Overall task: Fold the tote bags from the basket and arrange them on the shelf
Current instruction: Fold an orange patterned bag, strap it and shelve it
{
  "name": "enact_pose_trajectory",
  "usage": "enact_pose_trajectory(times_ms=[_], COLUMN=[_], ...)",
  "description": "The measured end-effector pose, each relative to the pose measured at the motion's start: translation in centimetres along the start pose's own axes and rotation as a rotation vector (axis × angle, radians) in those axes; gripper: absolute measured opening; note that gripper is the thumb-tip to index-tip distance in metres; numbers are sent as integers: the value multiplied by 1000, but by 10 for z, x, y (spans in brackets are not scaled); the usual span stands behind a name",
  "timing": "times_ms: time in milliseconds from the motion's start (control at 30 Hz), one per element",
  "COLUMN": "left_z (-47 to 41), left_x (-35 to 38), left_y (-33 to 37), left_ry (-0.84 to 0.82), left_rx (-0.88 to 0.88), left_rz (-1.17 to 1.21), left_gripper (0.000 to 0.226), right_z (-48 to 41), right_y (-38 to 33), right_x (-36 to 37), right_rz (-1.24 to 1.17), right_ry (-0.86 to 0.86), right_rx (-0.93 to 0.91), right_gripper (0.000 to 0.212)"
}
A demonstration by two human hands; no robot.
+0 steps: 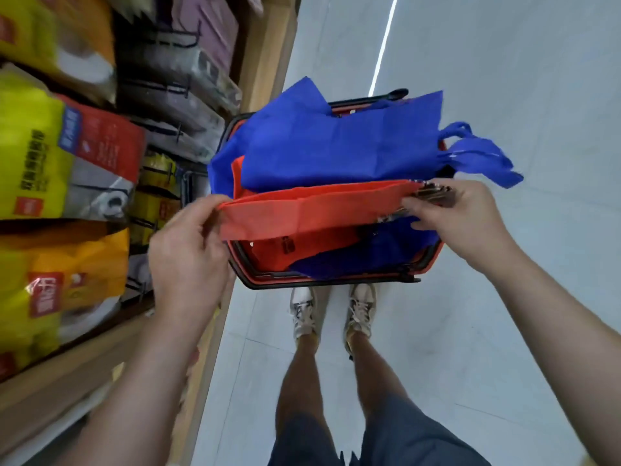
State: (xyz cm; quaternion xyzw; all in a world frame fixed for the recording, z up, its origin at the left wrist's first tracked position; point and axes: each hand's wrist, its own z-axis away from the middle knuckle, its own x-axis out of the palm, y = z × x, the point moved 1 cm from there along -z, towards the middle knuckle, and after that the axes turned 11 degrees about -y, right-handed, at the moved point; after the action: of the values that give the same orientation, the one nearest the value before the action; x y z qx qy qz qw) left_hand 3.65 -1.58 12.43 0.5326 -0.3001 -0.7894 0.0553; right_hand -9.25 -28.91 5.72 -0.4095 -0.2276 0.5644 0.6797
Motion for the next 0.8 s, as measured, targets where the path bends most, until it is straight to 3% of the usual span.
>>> enact_pose_trajectory(times_ms=[100, 267, 333, 400, 467, 500, 567, 633, 667, 733, 800], left_z=[5, 28, 38, 53, 75, 89, 120, 148, 160, 179, 190], left_x=[-33, -82, -90, -99, -109, -113, -116, -109, -100, -85, -84], left_y=[10, 52, 69, 79, 87, 89, 95, 105, 111, 124, 121], left_ry=[-39, -258, -273, -161, -21, 20, 70, 96, 69, -17, -117], left_rx=[-109, 70, 51, 51, 174, 240, 307, 320, 317, 303, 282], left_rz=[-114, -264, -198, -70, -128, -177, -298, -392, -402, -363, -156], left_gripper=[24, 55, 48, 26, 15, 20, 36, 46, 47, 49, 49], right_z=[14, 41, 56, 72, 87, 98, 125, 149, 157, 164, 168], right_y=[-50, -117, -141, -159, -174, -185, -208, -223, -224, -225, -230], right_x=[-2, 10, 21, 30, 33, 34, 43, 65, 78, 97, 104], right_rz=[-305, -95, -20, 93, 248, 229, 0, -208, -175, 26, 245], right_ry=[-45, -110, -159, -95, 89, 126, -67, -370, -394, -199, -113], right_rx=[-14, -148, -217, -263, -250, -193, -29, 51, 24, -58, -150], right_gripper=[13, 12, 10, 6, 33, 52, 75, 56, 42, 13, 7])
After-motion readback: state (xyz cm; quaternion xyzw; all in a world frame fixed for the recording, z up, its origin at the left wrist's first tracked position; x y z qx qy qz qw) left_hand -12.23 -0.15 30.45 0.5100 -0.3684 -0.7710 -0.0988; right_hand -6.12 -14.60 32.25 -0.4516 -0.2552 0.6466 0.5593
